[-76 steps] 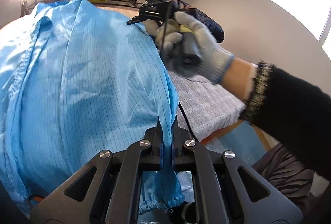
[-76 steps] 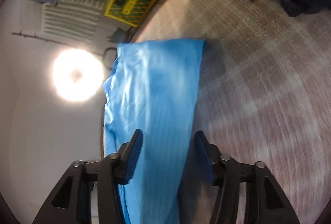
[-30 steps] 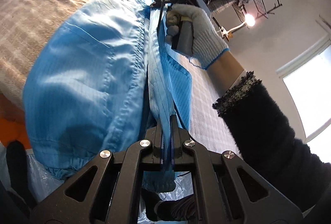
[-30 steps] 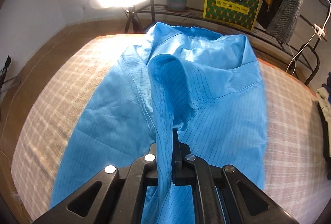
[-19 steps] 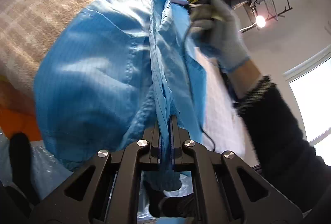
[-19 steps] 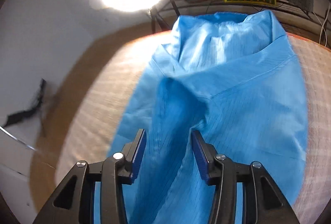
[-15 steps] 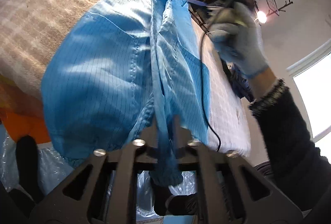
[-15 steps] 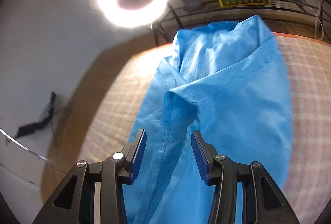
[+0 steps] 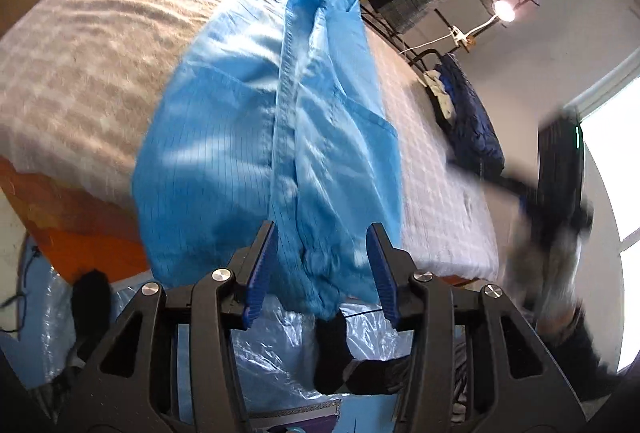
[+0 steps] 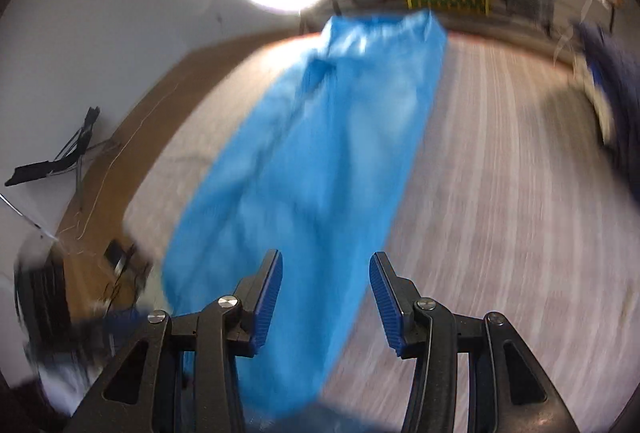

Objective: Fold large clothes

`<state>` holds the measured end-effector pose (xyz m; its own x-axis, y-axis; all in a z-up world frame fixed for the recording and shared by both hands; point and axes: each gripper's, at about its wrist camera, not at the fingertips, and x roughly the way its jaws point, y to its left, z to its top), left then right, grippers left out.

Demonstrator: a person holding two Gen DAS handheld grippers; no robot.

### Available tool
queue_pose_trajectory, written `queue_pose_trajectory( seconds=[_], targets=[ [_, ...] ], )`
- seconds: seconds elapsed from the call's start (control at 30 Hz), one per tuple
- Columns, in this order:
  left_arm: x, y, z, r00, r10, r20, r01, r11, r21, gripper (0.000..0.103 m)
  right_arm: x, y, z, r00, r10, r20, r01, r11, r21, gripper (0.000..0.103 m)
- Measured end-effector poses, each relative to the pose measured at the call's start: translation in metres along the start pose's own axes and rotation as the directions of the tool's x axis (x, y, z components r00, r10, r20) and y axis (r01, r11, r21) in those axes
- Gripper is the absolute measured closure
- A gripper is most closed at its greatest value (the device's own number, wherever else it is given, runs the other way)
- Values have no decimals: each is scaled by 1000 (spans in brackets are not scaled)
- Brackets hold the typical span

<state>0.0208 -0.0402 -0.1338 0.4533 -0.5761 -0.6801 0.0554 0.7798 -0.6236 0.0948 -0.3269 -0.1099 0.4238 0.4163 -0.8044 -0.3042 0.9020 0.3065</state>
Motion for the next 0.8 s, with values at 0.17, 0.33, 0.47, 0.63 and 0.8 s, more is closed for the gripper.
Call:
queue_pose_trajectory(
  seconds=[0.17,0.33,0.47,0.63,0.8],
  targets=[
    [25,-5,18,997,14,-76,-13,1000,19,57,32,-8,-63,989,94,-117,-83,992,100,48],
    [57,4,15,989,44,-142,-44,999,4,76,48,-6,-86,984,127,-128,-116,989,89,47],
    [64,6,8,986,65,-152,-62,998,24,94,51,-11,-88,956,261,-132,-239,958,159,64],
    [61,1,1,986,59,-153,-50,997,58,97,57,-5,-94,939,296,-177,-271,950,152,103],
    [73,0,-8,980,72,-188,-57,995,84,97,41,-4,-95,954,248,-169,-237,968,81,103]
  ],
)
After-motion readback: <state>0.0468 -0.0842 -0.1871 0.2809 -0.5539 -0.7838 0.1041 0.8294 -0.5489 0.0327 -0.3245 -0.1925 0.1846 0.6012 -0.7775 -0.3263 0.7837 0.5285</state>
